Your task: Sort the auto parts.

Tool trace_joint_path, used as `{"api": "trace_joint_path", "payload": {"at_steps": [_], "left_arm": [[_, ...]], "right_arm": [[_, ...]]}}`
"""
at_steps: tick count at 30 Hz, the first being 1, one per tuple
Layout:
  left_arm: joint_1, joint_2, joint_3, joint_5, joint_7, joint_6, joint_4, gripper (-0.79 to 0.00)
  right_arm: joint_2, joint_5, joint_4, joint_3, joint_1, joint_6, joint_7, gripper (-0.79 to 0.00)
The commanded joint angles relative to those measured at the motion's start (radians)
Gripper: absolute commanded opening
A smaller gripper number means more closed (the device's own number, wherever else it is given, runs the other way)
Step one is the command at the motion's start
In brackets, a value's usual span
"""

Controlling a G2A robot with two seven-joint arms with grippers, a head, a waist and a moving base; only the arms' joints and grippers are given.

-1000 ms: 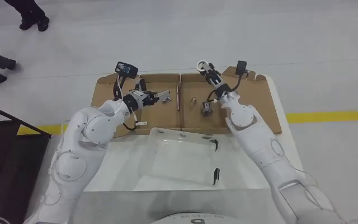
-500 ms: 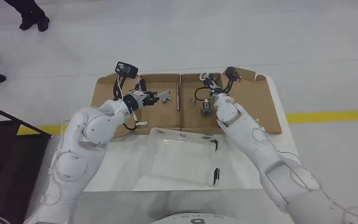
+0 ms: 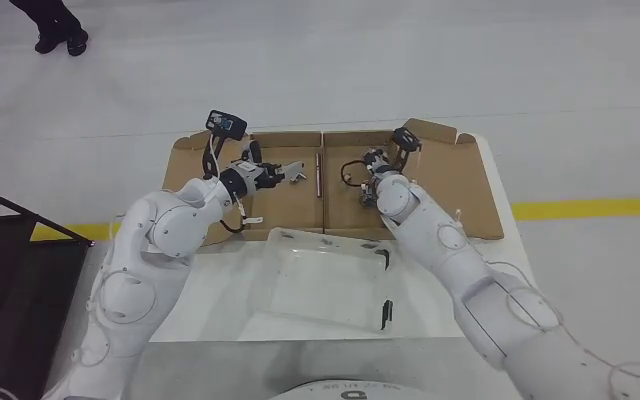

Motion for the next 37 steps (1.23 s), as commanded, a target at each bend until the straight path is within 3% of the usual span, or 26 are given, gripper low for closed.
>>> {"api": "trace_joint_path", "payload": {"at_steps": [1, 8, 17, 27, 31, 32, 33, 34, 37], "left_arm": [[0.000, 0.000, 0.000, 0.000, 0.000, 0.000, 0.000, 0.000], [0.000, 0.000, 0.000, 0.000, 0.000, 0.000, 0.000, 0.000], [0.000, 0.000, 0.000, 0.000, 0.000, 0.000, 0.000, 0.000], [0.000, 0.000, 0.000, 0.000, 0.000, 0.000, 0.000, 0.000], [0.000, 0.000, 0.000, 0.000, 0.000, 0.000, 0.000, 0.000], [0.000, 0.000, 0.000, 0.000, 0.000, 0.000, 0.000, 0.000], [0.000, 0.000, 0.000, 0.000, 0.000, 0.000, 0.000, 0.000], [0.000, 0.000, 0.000, 0.000, 0.000, 0.000, 0.000, 0.000], [0.000, 0.000, 0.000, 0.000, 0.000, 0.000, 0.000, 0.000]], "right_arm": [[-0.004, 0.001, 0.007, 0.001, 0.001, -0.004, 0.010, -0.600], [-0.008, 0.011, -0.001, 0.024, -0.006, -0.059, 0.014, -0.517], [0.037, 0.002, -0.132, 0.116, -0.095, -0.185, -0.004, -0.459], [0.125, -0.124, -0.613, 0.301, -0.409, -0.235, -0.065, -0.419], [0.142, -0.117, -0.767, 0.360, -0.530, -0.308, -0.082, -0.397], [0.144, -0.110, -0.780, 0.367, -0.544, -0.322, -0.081, -0.256], [0.144, -0.110, -0.780, 0.367, -0.544, -0.322, -0.081, 0.000], [0.144, -0.112, -0.780, 0.367, -0.544, -0.322, -0.082, -0.373], [0.144, -0.109, -0.781, 0.368, -0.545, -0.324, -0.081, -0.242]]}}
